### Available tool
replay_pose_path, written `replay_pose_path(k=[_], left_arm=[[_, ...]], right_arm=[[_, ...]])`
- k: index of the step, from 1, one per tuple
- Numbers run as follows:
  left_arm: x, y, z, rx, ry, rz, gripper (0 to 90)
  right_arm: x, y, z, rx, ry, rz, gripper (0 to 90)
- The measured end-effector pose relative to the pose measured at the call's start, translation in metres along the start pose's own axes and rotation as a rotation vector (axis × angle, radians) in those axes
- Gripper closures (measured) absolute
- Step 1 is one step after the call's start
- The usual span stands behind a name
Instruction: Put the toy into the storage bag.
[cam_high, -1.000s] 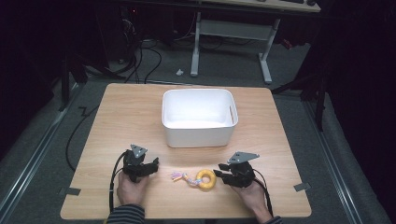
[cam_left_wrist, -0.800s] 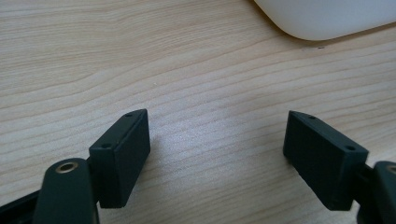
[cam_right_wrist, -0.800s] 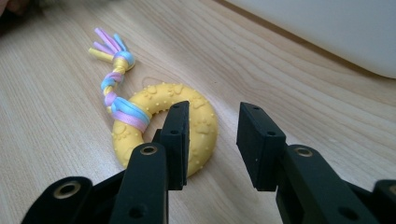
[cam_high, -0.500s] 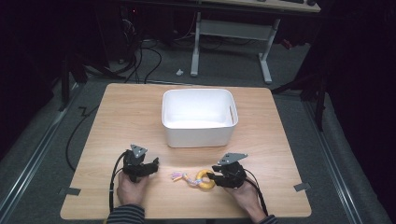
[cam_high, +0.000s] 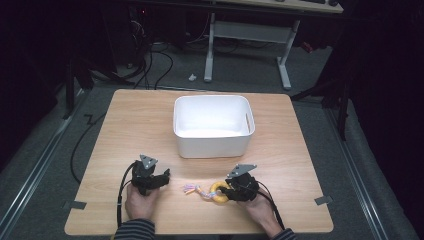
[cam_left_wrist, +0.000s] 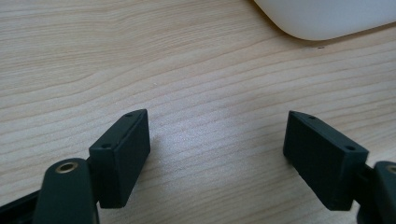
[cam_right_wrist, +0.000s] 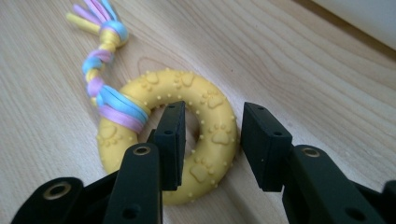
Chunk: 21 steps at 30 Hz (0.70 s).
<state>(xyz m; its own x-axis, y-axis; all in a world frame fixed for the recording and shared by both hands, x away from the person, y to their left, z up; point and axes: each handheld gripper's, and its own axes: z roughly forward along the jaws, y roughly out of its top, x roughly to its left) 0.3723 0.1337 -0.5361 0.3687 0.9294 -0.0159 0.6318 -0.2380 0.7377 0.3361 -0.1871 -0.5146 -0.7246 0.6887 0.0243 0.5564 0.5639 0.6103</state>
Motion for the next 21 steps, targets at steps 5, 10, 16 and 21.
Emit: replay_pose_path(k=[5,10,16,21], left_arm=[[0.0000,0.0001,0.0002,-0.001,0.000,-0.001,23.3],[0.0000,0.0002,0.0003,0.000,0.000,0.000,23.3],[-0.0001,0.0002,0.0003,0.000,0.000,0.000,23.3],[-0.0001,0.0002,0.0002,0.000,0.000,0.000,23.3]], right_arm=[[0.0000,0.0007,0.0009,0.001,0.008,-0.009,63.3],[0.0017,0.0040,0.0008,0.030,-0.004,-0.011,64.2],[0.0020,0.0055,0.0009,0.040,-0.006,-0.019,65.5],[-0.0011,0.0037,0.0001,0.023,0.010,-0.003,66.3]])
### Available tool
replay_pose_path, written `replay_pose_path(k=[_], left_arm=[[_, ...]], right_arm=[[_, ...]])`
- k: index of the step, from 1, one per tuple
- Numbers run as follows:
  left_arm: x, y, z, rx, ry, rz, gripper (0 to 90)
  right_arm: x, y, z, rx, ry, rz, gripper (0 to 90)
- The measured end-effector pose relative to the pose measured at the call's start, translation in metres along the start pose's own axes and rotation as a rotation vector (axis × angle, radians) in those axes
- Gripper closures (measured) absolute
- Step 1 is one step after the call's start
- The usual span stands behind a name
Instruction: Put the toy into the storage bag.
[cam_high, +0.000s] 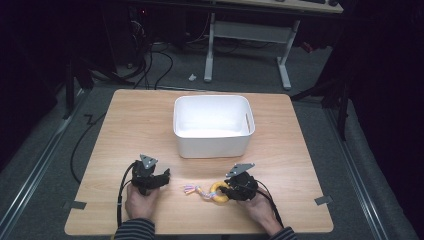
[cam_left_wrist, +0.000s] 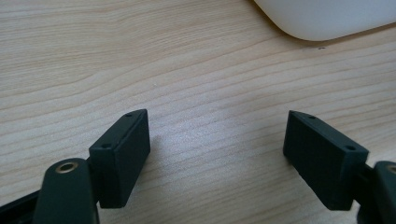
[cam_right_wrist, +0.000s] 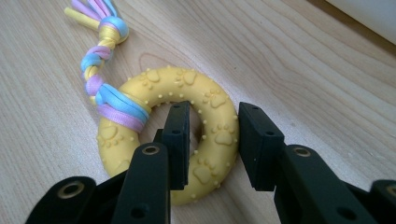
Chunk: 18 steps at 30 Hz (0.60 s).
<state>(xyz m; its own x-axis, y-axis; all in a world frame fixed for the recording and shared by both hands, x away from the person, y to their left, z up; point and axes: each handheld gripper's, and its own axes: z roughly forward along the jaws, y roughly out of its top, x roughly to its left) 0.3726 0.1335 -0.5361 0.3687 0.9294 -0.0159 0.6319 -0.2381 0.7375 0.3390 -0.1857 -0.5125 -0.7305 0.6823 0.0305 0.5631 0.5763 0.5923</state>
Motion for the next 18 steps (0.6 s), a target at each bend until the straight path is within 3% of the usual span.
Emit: replay_pose_path(k=[6,18], left_arm=[[0.000,0.000,0.000,0.000,0.001,0.000,23.3],[0.000,0.000,0.000,0.000,0.000,-0.001,23.3]], right_arm=[[-0.004,-0.003,-0.005,-0.030,0.016,0.025,67.7],[-0.012,-0.003,-0.030,-0.080,-0.011,0.021,67.8]])
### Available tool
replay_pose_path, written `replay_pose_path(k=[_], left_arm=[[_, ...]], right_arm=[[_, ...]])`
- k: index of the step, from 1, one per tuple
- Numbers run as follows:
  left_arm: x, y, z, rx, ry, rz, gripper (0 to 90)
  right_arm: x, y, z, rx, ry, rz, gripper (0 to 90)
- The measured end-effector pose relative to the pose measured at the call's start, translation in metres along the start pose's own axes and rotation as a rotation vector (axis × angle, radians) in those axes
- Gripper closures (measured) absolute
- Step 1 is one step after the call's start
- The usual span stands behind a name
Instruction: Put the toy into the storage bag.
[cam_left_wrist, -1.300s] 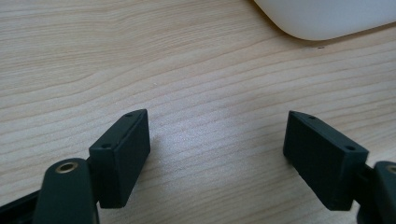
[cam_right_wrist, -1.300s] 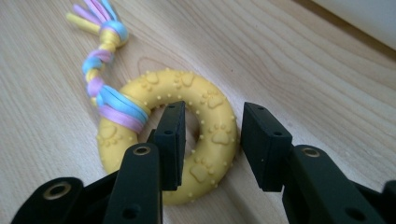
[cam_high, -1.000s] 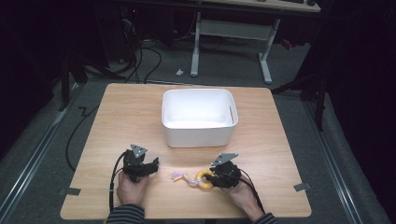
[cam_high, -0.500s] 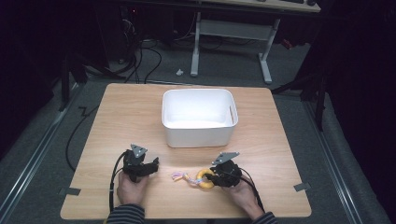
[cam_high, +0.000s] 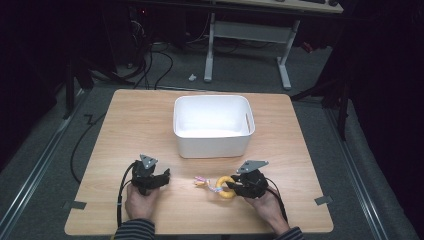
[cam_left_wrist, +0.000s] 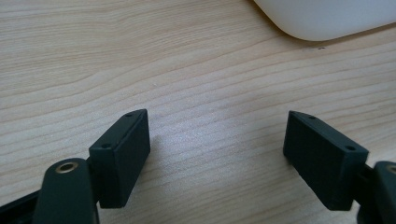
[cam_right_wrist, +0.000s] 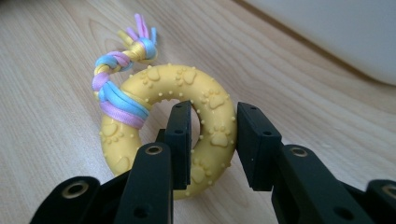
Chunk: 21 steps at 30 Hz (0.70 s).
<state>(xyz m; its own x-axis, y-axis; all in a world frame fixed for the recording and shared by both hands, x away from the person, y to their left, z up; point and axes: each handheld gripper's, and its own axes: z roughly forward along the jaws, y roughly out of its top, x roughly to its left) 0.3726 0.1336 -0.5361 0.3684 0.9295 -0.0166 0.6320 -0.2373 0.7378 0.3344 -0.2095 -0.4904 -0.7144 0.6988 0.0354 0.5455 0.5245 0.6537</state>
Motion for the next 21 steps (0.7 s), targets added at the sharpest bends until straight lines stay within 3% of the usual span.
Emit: replay_pose_path(k=[3,21], left_arm=[[0.000,0.000,0.000,0.000,-0.001,0.000,23.3],[0.000,0.000,0.000,0.000,0.001,0.000,23.3]], right_arm=[[-0.003,0.000,-0.006,-0.016,0.015,0.014,67.8],[-0.022,0.004,-0.048,-0.070,-0.023,-0.005,67.8]])
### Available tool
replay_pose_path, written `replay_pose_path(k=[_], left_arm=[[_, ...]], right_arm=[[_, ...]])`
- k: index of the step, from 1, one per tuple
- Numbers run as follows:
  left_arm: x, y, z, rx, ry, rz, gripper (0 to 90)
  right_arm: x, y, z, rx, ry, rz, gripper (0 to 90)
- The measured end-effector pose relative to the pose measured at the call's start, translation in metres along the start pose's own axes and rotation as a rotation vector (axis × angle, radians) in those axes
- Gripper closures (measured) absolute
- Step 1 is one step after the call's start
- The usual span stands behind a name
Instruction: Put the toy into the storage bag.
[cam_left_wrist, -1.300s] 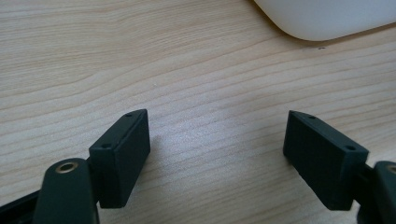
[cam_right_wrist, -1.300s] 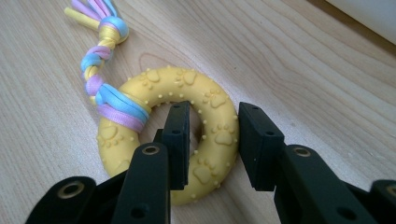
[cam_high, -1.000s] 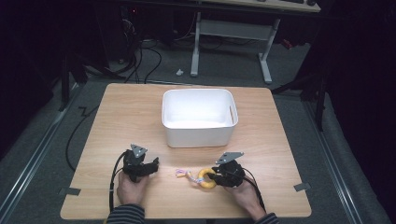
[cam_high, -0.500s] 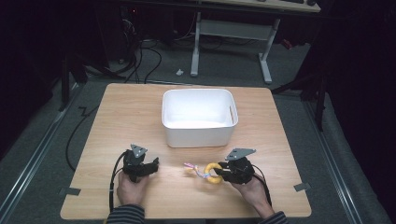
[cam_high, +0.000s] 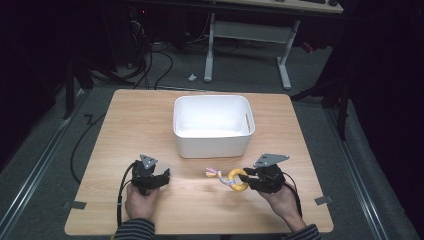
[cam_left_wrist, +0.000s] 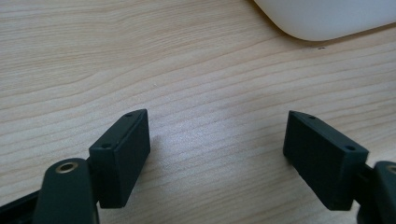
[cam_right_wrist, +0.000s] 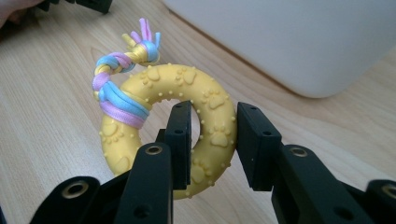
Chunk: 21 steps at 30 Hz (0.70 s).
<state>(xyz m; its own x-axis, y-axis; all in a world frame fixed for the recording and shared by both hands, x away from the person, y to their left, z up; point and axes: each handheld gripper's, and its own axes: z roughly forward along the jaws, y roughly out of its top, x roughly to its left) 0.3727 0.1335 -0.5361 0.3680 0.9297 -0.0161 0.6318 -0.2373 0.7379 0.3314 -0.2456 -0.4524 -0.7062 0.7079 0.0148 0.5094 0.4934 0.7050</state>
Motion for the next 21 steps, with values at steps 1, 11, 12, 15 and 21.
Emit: replay_pose_path(k=[1,11,12,15,21], left_arm=[[0.000,0.000,0.000,0.000,0.000,0.000,23.3],[0.000,0.000,0.000,0.000,-0.002,0.000,23.2],[0.000,0.000,0.000,0.000,-0.002,0.000,23.1],[0.000,0.000,0.000,0.000,-0.002,0.001,23.2],[0.000,0.000,0.000,0.000,-0.002,0.001,23.2]], right_arm=[[-0.001,0.001,-0.004,-0.004,-0.004,-0.003,67.8],[-0.017,0.022,-0.036,-0.038,-0.013,-0.027,67.8],[-0.018,0.024,-0.039,-0.039,-0.015,-0.028,67.8],[-0.023,0.033,-0.047,-0.055,-0.014,-0.034,67.8],[-0.033,0.050,-0.063,-0.079,-0.024,-0.027,67.8]])
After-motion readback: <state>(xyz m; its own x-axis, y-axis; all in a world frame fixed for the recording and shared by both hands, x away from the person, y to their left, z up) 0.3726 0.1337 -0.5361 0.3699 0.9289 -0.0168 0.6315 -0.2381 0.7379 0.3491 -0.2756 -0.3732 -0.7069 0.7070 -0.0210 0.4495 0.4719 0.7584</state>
